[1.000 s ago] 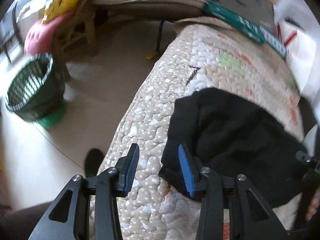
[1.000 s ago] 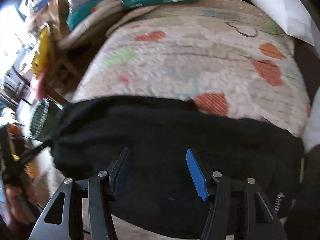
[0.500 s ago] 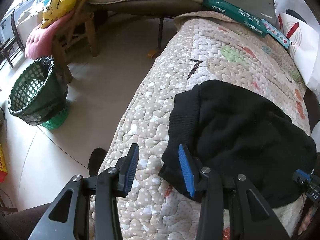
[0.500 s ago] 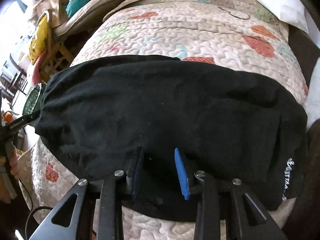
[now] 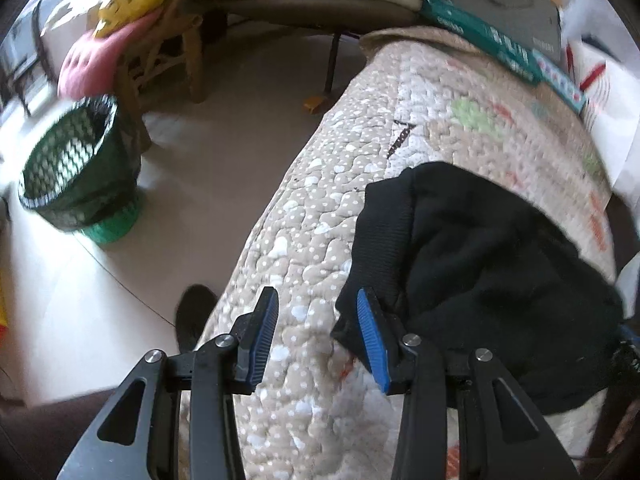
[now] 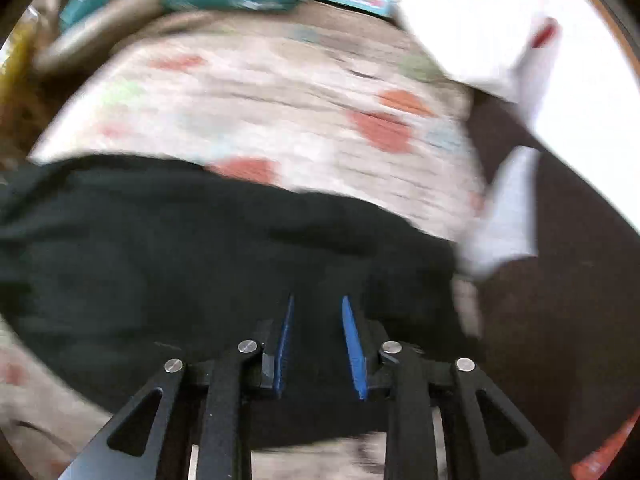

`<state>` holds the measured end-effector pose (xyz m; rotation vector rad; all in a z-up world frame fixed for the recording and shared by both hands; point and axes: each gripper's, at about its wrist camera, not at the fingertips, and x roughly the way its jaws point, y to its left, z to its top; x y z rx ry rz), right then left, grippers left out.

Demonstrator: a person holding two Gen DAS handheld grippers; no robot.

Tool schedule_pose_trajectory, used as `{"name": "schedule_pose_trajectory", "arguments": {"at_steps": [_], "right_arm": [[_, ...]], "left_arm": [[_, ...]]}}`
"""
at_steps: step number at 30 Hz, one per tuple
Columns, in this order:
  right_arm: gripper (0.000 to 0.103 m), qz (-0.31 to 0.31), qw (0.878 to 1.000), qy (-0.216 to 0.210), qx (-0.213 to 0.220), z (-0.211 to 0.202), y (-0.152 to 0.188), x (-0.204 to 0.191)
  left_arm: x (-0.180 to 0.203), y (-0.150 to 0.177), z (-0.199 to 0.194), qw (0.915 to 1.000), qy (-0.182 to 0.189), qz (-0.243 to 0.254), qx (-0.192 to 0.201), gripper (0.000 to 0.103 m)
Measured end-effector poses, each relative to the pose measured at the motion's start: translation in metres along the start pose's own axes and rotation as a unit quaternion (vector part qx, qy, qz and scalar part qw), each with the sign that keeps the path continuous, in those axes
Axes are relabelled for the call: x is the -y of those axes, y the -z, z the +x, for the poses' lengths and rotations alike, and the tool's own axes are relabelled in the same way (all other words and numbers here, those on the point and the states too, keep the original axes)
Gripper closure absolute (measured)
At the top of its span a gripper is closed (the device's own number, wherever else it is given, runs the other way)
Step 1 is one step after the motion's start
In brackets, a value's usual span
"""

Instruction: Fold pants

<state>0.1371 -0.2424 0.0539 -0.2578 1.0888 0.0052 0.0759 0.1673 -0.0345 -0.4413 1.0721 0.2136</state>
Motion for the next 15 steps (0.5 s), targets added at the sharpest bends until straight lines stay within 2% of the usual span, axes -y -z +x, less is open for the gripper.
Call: {"name": "schedule_pose_trajectory", "arguments": {"at_steps": [2,5,6,7,9,12,15], "right_arm": [[0.074,-0.021,0.997,-0.077,0.001,-0.003,-0.014,-0.024],[0.07,-0.067,0.979,-0.191,-0.003,-0.003,-0.042,-0.076],[0.062,-0.083,0.973,-0.217,-0.004,-0.003,-0.051,-0.096],[0.05,-0.104,0.965,-0.241,-0.01,-0.001,-0.062,-0.119],[0.038,-0.143,0.954,-0.263,-0.016,0.005,-0.081,-0.161],[0.036,-0.186,0.944,-0.272,-0.019,0.016,-0.104,-0.206],[0.034,-0.217,0.932,-0.286,-0.044,0.031,-0.12,-0.247]], "left_arm": [[-0.01,0.003,-0.005,0.9994,0.017,-0.031,0.002,0.063],[-0.021,0.004,-0.008,0.9974,0.027,-0.067,0.005,0.063],[-0.025,0.004,-0.008,0.9958,0.045,-0.081,0.003,0.063],[-0.026,0.002,-0.007,0.9945,0.057,-0.087,-0.001,0.063],[-0.027,0.002,-0.002,0.9911,0.09,-0.097,-0.016,0.061],[-0.024,0.003,0.008,0.9869,0.116,-0.106,-0.035,0.06],[-0.019,0.003,0.016,0.9864,0.118,-0.105,-0.045,0.054]]}}
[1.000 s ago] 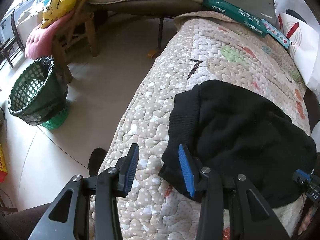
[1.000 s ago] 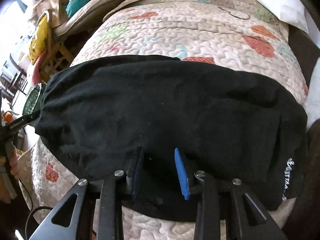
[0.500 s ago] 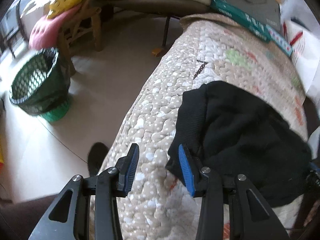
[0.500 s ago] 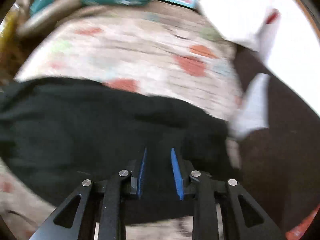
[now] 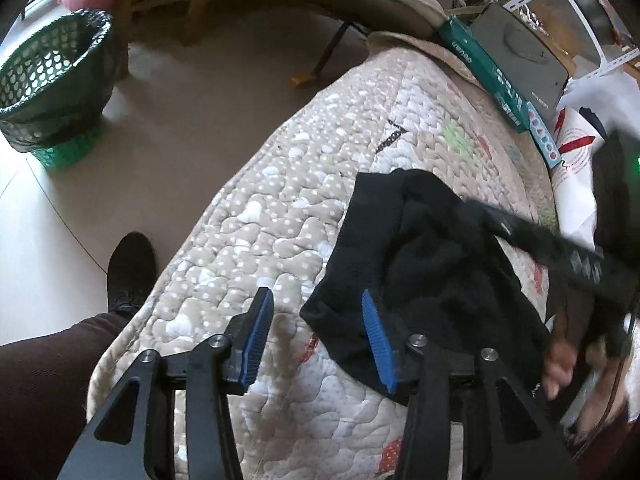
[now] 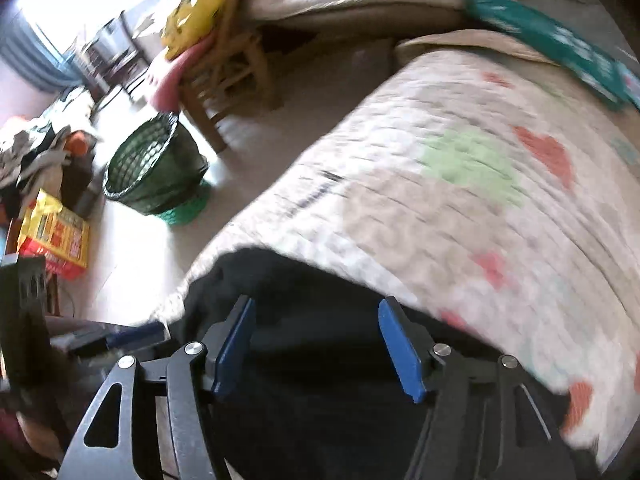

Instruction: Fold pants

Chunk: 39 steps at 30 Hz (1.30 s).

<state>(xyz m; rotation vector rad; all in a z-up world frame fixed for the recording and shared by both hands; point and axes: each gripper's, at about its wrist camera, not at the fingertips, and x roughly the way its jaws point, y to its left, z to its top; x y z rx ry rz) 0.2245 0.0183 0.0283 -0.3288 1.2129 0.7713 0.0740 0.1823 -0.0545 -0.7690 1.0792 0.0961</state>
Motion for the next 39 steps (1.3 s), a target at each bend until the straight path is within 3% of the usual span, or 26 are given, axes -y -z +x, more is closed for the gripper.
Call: {"name": "schedule_pose_trajectory", "arguments": {"at_steps": [5,11,13,15,16,19,26,32,39], "right_arm": [[0.033,-0.042,0.997,-0.012,-0.057,0.048,-0.03,-0.025],[0.029,-0.095,0.991,-0.024,-0.09,0.069,-0.031,-0.055],[0.037,-0.116,0.988,-0.018,-0.099,0.071,-0.025,-0.065],[0.056,-0.134,0.986,-0.003,-0.102,0.07,-0.018,-0.071],[0.062,-0.133,0.986,0.0,-0.101,0.068,-0.016,-0.072],[0.071,-0.124,0.988,0.004,-0.088,0.058,-0.014,-0.072],[0.073,-0.108,0.993,0.014,-0.041,0.005,-0.007,-0.064],[0.073,-0.072,0.997,0.026,0.001,-0.053,0.015,-0.028],[0.073,0.009,0.998,0.061,0.02,-0.097,0.08,0.058]], "left_arm": [[-0.001,0.005,0.012,0.9996,0.013,-0.024,-0.009,0.041],[0.011,0.008,0.014,0.9998,-0.012,0.012,-0.004,0.038],[0.014,0.008,0.013,0.9995,-0.009,0.028,-0.005,0.052],[0.02,0.008,0.009,0.9988,0.014,0.046,-0.004,0.088],[0.023,0.009,0.007,0.9984,0.018,0.054,-0.002,0.089],[0.03,0.008,0.002,0.9979,0.032,0.057,0.001,0.091],[0.045,0.008,-0.017,0.9953,0.085,0.047,0.003,0.091],[0.11,0.03,-0.023,0.9892,0.105,0.102,0.004,0.091],[0.205,0.075,0.008,0.9764,0.118,0.178,-0.033,0.091]]}}
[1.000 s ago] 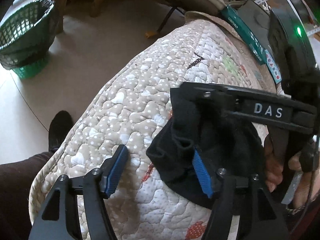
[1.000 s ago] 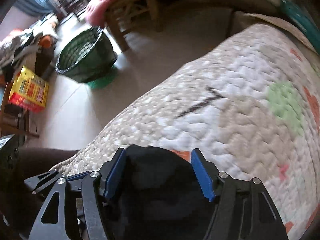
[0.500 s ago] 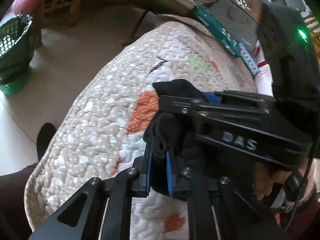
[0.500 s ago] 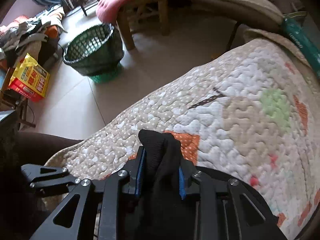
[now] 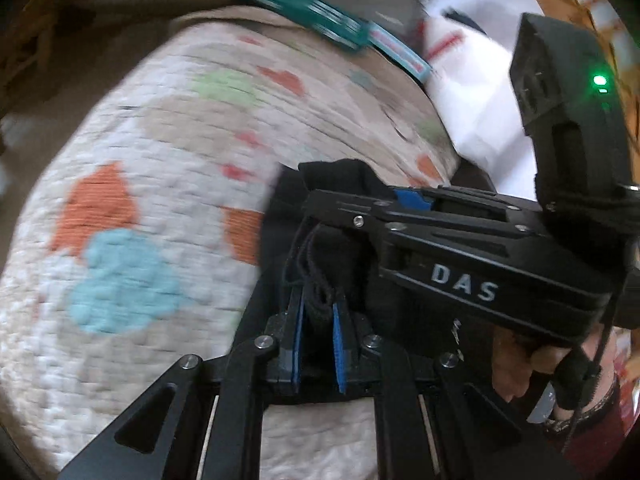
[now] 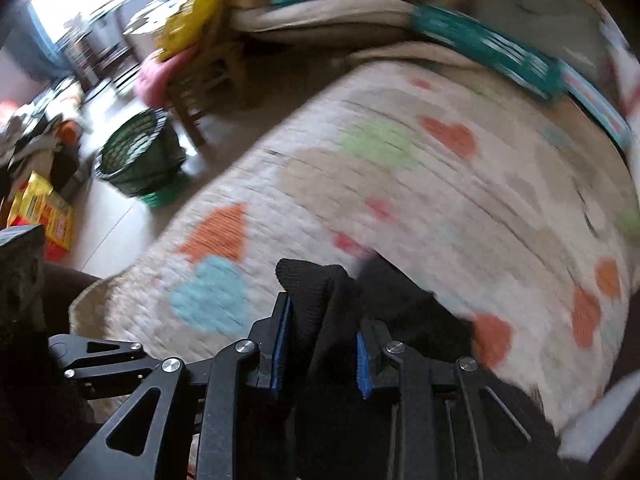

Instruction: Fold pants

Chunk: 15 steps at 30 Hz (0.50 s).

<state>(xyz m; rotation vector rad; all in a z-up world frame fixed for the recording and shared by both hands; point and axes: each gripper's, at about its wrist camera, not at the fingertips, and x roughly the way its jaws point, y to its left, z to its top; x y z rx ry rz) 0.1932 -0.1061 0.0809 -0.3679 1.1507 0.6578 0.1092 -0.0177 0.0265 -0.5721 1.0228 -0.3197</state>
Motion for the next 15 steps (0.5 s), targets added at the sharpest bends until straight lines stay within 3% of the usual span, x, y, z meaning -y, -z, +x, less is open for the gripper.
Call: {"name": "schedule_pose_trajectory", "arguments": {"at_steps": [3,5,6,9,12,15], "right_arm": [[0.068,0.055,0.998,0.017,-0.011,0.0,0.037,0.051],[0.058,0.1,0.994,0.033,-0.026,0.002,0.063,0.087],[0.051,0.126,0.991,0.047,-0.026,-0.001,0.077,0.105],[0.043,0.189,0.979,0.074,-0.015,-0.015,0.106,0.147],[0.043,0.25,0.963,0.097,0.015,-0.038,0.128,0.179],[0.043,0.271,0.954,0.108,0.068,-0.063,0.129,0.184]], "left_arm": [[0.03,0.011,0.031,0.9988,0.009,0.027,-0.04,0.091],[0.042,0.02,0.04,0.9973,0.023,0.033,-0.062,0.089],[0.046,0.025,0.041,0.996,0.035,0.037,-0.073,0.085],[0.052,0.04,0.021,0.9914,0.08,0.048,-0.092,0.073],[0.044,0.041,-0.014,0.9903,0.107,0.055,-0.07,0.063],[0.021,0.031,-0.039,0.9964,0.078,0.022,-0.026,0.06]]}}
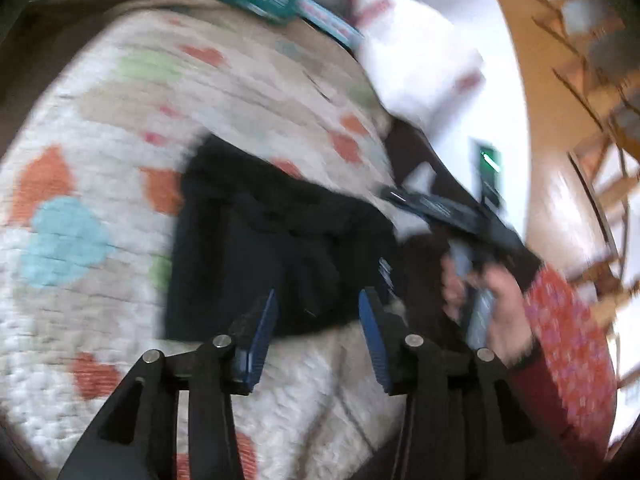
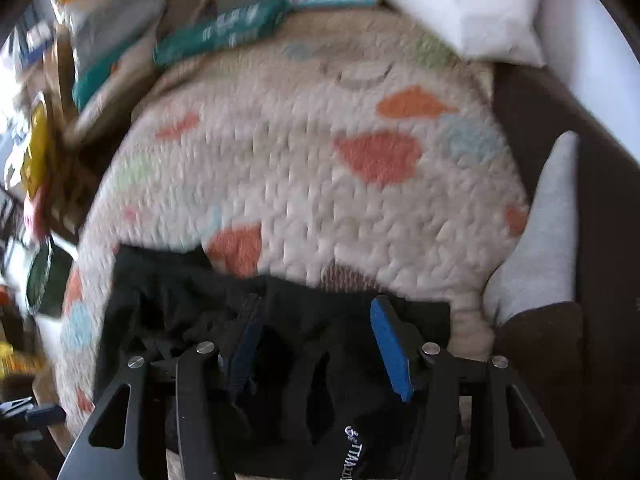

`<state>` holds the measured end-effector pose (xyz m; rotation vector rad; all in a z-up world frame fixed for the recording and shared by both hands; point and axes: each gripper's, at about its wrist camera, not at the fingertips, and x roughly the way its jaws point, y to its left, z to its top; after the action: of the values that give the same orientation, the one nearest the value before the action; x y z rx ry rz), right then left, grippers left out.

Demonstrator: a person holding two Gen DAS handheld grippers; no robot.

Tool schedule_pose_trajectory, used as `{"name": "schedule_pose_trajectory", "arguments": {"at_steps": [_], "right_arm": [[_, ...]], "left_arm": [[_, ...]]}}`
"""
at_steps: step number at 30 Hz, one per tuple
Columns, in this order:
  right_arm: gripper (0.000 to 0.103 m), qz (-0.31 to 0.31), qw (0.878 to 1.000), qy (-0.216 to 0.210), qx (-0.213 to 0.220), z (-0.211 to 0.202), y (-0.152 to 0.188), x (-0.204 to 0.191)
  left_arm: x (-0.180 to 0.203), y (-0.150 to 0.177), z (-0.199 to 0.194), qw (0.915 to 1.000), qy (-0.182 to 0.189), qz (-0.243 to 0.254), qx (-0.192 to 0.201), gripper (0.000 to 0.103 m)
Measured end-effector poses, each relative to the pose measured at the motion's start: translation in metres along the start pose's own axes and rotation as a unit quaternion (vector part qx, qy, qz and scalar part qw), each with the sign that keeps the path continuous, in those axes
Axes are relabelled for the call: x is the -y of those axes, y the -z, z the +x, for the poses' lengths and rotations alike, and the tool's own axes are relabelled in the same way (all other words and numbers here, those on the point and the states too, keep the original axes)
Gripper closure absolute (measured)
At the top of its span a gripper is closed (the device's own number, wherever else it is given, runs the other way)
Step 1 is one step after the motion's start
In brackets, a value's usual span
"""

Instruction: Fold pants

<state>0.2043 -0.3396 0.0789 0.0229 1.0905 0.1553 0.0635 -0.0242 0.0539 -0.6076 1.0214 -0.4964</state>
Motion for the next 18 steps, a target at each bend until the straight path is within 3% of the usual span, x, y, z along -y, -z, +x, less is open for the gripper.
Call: {"name": "schedule_pose_trajectory", "arguments": {"at_steps": [3,5,7,9,11,13,16,18], "right_arm": [[0.043,-0.002,0.996,-0.087,0.021,-0.016,0.001,-0.022],[0.043,-0.012,0.985,-0.169,0.013,-0.018,0.008,-0.049],[0.046,-0.023,0.975,-0.22,-0.01,-0.01,0.017,-0.072],[0.047,-0.029,0.968,-0.245,-0.049,0.01,0.027,-0.091],[0.047,-0.033,0.97,-0.226,-0.083,0.032,0.035,-0.097],[0.05,-0.034,0.98,-0.159,-0.111,0.054,0.042,-0.09],[0.053,-0.042,0.992,-0.055,-0.102,0.059,0.041,-0.074],[0.052,-0.046,0.994,-0.051,-0.082,0.049,0.035,-0.076]], "left_arm": [[-0.025,-0.011,0.0,0.9981,-0.035,-0.047,0.02,0.061],[-0.029,-0.011,0.011,0.9968,-0.064,-0.043,0.023,0.06],[-0.03,-0.008,0.033,0.9948,-0.096,-0.032,0.01,0.061],[-0.03,-0.004,0.061,0.9927,-0.118,-0.026,-0.012,0.061],[-0.032,0.005,0.074,0.9905,-0.135,-0.015,-0.021,0.061],[-0.032,0.016,0.081,0.9891,-0.145,0.005,-0.027,0.061],[-0.03,0.023,0.082,0.9894,-0.14,0.033,-0.021,0.061],[-0.034,0.022,0.082,0.9921,-0.12,0.032,-0.018,0.06]]}}
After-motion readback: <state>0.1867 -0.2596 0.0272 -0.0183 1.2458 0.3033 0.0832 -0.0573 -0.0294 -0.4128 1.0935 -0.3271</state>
